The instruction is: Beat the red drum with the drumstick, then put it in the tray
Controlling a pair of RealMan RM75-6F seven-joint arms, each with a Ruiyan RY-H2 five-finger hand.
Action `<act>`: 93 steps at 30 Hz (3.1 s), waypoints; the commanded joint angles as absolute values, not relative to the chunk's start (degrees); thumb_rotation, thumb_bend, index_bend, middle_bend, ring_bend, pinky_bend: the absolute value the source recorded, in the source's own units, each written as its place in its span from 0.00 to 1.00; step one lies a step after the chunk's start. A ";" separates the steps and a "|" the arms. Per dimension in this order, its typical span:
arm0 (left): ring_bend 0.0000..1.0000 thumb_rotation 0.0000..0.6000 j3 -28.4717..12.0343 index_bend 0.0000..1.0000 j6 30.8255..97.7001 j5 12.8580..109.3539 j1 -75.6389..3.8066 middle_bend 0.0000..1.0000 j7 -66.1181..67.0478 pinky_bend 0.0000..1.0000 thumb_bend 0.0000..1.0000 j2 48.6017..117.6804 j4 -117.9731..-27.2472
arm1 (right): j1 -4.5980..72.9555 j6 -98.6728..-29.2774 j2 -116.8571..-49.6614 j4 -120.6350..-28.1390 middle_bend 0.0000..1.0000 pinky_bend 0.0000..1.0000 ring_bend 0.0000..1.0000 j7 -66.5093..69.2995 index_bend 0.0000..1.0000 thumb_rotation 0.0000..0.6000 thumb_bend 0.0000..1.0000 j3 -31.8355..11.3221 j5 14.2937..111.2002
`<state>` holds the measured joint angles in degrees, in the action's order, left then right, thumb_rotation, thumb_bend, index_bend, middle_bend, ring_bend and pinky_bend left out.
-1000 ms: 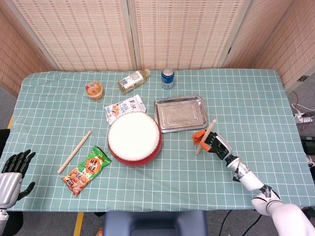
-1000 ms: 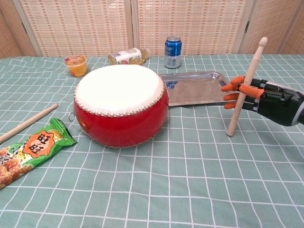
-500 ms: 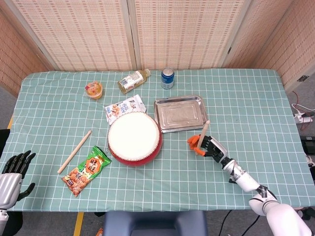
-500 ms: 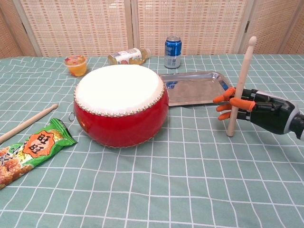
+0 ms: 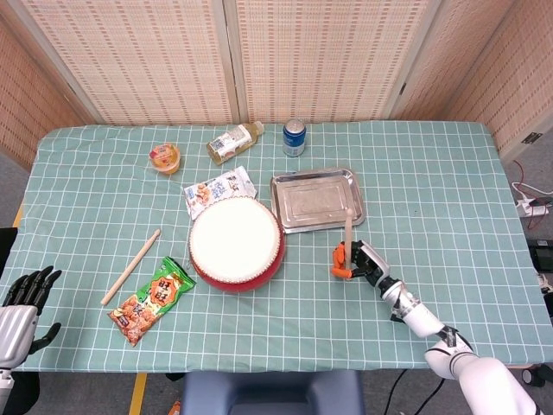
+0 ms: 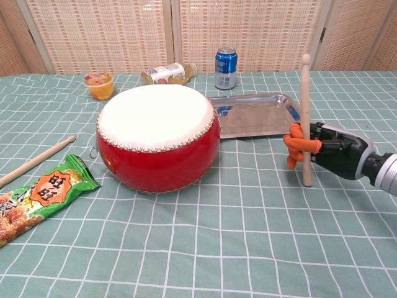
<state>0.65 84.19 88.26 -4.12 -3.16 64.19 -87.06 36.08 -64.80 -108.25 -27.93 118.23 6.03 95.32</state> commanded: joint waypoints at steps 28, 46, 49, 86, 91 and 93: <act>0.00 1.00 0.61 0.01 83.39 88.55 -4.78 0.00 -3.58 0.01 0.37 64.01 -86.68 | 36.46 -68.65 -102.08 -38.54 1.00 1.00 1.00 101.18 1.00 1.00 0.56 3.54 94.73; 0.00 1.00 0.76 0.01 84.41 90.24 -5.11 0.00 -5.47 0.01 0.37 64.69 -85.27 | 50.09 -50.19 -80.61 -79.80 1.00 1.00 1.00 0.23 1.00 1.00 0.58 -11.71 77.24; 0.00 1.00 0.87 0.01 84.61 90.27 -4.95 0.00 -5.97 0.01 0.37 64.72 -84.89 | 53.11 -47.38 -81.84 -79.85 1.00 1.00 1.00 -10.70 1.00 1.00 0.58 -13.06 72.53; 0.00 1.00 0.94 0.01 85.37 90.32 -4.69 0.00 -8.05 0.01 0.37 65.29 -83.11 | 62.08 -46.15 -87.71 -77.77 1.00 1.00 1.00 -34.34 1.00 1.00 0.61 -11.65 53.30; 0.00 1.00 1.04 0.01 85.40 90.26 -4.56 0.00 -7.99 0.01 0.37 65.23 -83.15 | 63.77 -44.94 -88.54 -76.53 1.00 1.00 1.00 -43.24 1.00 1.00 0.61 -8.22 46.73; 0.00 1.00 1.04 0.01 85.37 90.20 -4.54 0.00 -8.04 0.01 0.37 65.24 -83.12 | 64.40 -45.23 -88.62 -76.81 1.00 1.00 1.00 -45.59 1.00 1.00 0.61 -7.84 43.55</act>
<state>1.04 85.37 90.21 -4.55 -8.03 65.24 -83.12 63.16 -45.77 -88.36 -77.30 -40.74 -9.78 48.36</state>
